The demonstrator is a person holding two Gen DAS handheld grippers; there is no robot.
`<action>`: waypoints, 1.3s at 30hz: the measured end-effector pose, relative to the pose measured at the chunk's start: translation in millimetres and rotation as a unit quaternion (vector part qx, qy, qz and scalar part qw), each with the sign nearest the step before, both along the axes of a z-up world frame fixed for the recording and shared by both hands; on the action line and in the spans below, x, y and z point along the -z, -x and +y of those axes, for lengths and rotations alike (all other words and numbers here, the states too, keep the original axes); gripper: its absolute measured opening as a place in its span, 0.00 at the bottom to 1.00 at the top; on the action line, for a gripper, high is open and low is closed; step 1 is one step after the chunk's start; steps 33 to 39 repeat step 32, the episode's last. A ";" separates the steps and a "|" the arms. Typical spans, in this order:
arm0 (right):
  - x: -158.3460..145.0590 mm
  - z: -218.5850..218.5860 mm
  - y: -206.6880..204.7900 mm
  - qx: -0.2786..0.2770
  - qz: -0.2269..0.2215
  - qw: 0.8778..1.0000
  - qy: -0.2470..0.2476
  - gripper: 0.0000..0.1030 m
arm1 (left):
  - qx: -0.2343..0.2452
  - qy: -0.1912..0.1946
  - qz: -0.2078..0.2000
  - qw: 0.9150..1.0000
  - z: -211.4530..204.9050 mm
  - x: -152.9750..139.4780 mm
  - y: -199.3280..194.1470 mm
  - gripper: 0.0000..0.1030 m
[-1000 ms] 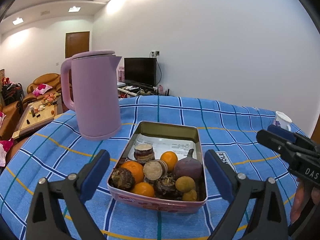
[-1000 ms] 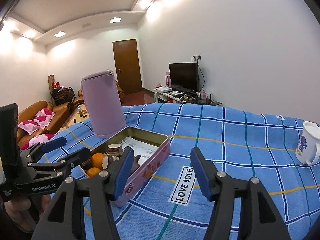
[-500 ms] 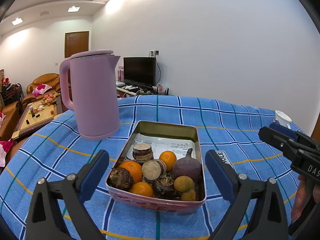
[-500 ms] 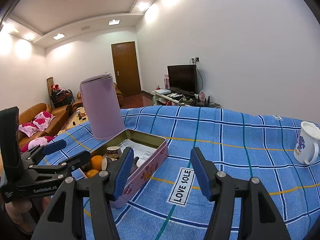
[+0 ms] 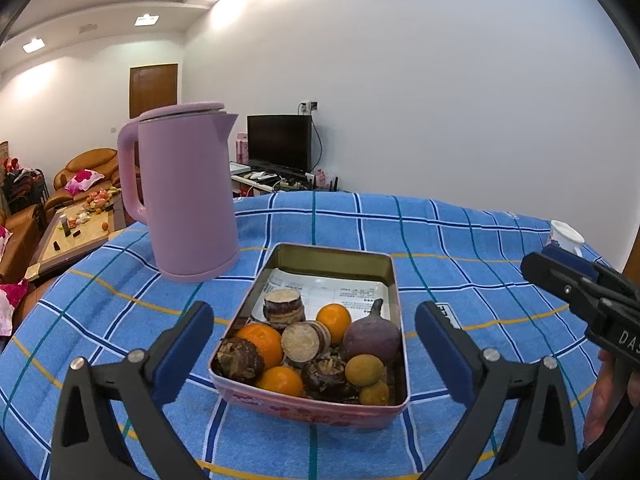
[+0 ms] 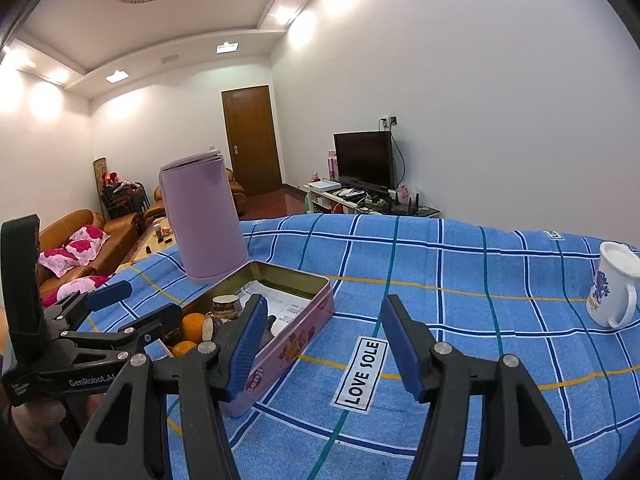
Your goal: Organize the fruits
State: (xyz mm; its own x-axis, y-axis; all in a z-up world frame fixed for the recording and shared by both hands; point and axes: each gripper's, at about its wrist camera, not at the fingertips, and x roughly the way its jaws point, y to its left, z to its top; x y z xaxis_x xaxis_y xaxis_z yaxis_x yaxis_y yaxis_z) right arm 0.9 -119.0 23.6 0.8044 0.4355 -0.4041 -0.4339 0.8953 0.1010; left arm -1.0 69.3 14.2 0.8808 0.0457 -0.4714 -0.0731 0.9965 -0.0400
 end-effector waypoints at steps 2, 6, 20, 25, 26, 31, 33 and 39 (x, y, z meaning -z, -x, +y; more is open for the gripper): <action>-0.4 -1.5 0.2 0.002 -0.001 1.000 -0.001 0.59 | 0.000 -0.003 0.000 1.000 -1.7 0.0 -0.1 1.00; -0.9 -4.5 0.3 0.004 -0.001 1.000 -0.002 0.59 | -0.001 -0.005 0.002 1.000 -3.3 -0.5 -0.6 1.00; -5.3 -9.4 5.3 0.010 -0.010 1.000 -0.001 0.59 | -0.004 -0.020 -0.004 1.000 -7.9 -1.7 2.9 1.00; -3.6 -8.4 5.9 0.007 -0.009 1.000 0.003 0.59 | -0.002 -0.016 0.001 1.000 -7.3 0.1 1.7 1.00; -3.3 -8.5 5.7 0.007 -0.008 1.000 0.003 0.59 | 0.001 -0.016 0.002 1.000 -7.5 0.9 1.4 1.00; -2.0 -10.8 5.9 0.006 -0.006 1.000 0.006 0.59 | 0.004 -0.027 -0.005 1.000 -12.5 1.6 3.7 1.00; -2.0 -11.5 5.6 0.006 -0.005 1.000 0.008 0.59 | 0.006 -0.028 -0.007 1.000 -13.5 1.1 4.2 1.00; -2.0 -11.5 5.6 0.006 -0.005 1.000 0.008 0.59 | 0.006 -0.028 -0.007 1.000 -13.5 1.1 4.2 1.00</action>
